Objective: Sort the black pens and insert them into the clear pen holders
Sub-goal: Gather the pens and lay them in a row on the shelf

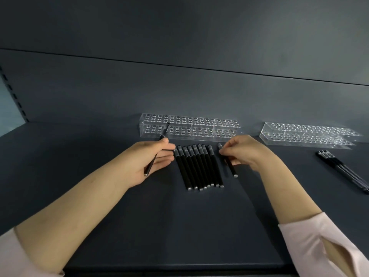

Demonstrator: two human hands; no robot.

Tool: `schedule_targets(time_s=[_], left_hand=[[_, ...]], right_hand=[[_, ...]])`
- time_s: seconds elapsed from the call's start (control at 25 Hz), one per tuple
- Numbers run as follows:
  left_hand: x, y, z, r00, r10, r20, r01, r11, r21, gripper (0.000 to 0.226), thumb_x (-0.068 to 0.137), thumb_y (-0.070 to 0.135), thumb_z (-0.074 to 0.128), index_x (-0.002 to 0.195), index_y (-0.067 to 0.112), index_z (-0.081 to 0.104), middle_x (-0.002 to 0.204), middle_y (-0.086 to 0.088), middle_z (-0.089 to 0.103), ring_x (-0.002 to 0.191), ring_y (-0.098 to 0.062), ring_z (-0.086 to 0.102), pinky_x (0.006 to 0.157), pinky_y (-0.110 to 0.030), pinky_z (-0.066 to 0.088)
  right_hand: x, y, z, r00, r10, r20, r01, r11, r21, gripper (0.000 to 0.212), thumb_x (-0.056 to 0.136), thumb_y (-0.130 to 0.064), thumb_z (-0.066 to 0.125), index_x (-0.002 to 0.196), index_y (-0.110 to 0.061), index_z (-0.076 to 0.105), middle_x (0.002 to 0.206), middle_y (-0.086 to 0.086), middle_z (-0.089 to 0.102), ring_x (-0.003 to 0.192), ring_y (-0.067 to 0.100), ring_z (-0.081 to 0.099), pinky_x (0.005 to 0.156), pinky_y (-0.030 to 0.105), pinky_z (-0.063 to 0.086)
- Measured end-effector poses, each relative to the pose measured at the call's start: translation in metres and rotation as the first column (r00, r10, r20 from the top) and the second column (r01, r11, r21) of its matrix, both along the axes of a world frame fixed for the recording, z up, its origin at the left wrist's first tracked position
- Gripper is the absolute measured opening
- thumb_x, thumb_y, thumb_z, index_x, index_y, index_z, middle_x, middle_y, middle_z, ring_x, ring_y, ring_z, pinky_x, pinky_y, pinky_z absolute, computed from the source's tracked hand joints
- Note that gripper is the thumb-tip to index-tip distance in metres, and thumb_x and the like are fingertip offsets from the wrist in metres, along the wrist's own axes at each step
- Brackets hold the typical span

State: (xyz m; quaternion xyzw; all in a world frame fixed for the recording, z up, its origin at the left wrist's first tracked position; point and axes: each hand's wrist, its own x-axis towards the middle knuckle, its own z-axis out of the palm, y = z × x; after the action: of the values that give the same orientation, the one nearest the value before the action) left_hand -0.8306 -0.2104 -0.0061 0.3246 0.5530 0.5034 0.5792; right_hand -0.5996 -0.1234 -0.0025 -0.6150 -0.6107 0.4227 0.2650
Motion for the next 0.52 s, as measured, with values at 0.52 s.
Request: schedule_targets(time_s=[0.52], left_hand=[[-0.0053,0.0018,-0.0015,0.648,-0.033,-0.761,0.030,0.999,-0.018,0.037,0.099,0.047,0.044,0.090,0.015,0.060,0.078,-0.004,0.057,0.062,-0.014,0.055,0.066,-0.029,0.043]], right_hand=[[-0.0077,-0.0021,-0.0025,0.995,0.024,0.092,-0.029,0.998,0.058,0.018,0.082,-0.011,0.074,0.091,-0.003,0.060,0.080,0.009,0.064,0.066,0.014,0.065,0.054,0.023,0.053]])
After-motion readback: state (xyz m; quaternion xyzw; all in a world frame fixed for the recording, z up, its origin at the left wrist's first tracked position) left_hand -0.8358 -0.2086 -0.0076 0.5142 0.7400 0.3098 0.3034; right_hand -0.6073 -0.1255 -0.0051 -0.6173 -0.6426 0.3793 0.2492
